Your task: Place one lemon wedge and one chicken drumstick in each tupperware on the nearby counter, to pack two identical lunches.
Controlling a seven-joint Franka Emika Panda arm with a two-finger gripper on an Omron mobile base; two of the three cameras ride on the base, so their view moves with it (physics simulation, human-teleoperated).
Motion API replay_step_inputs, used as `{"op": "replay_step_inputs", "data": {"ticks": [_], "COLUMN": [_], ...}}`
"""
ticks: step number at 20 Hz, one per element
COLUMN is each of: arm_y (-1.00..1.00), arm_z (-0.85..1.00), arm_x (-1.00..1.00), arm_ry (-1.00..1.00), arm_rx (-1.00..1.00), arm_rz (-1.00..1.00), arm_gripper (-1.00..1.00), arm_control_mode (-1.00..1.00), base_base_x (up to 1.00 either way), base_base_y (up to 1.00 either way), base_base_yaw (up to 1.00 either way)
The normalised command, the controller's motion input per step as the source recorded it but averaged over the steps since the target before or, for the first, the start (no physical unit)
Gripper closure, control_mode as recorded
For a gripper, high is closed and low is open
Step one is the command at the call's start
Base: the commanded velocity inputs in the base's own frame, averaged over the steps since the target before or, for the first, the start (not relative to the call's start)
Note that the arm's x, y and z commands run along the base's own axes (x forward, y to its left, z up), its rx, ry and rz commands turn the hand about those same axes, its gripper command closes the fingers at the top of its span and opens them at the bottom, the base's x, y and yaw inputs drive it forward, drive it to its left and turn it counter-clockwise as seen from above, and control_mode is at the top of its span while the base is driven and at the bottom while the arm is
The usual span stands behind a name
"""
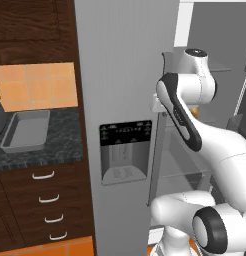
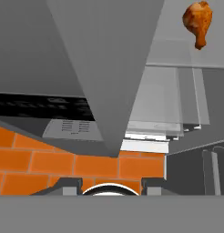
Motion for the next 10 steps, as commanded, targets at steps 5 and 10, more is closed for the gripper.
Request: {"op": "replay_step_inputs", "data": {"ticks": [5, 10], "arm_y": [-0.64, -1.0], "arm_z": [-0.03, -0.07], "arm_x": [-0.27, -0.21], "arm_ry": [-0.02, -0.02], "arm_rx": [0.0, -0.02], "arm_rz": [-0.03, -0.2], "arm_gripper": [-1.0, -1.0], "arm_control_mode": [-1.0, -1.0], "base_base_x": [0.0, 0.0], "base_base_y": [0.0, 0.0], "base_base_yaw": [0.0, 0.0]}}
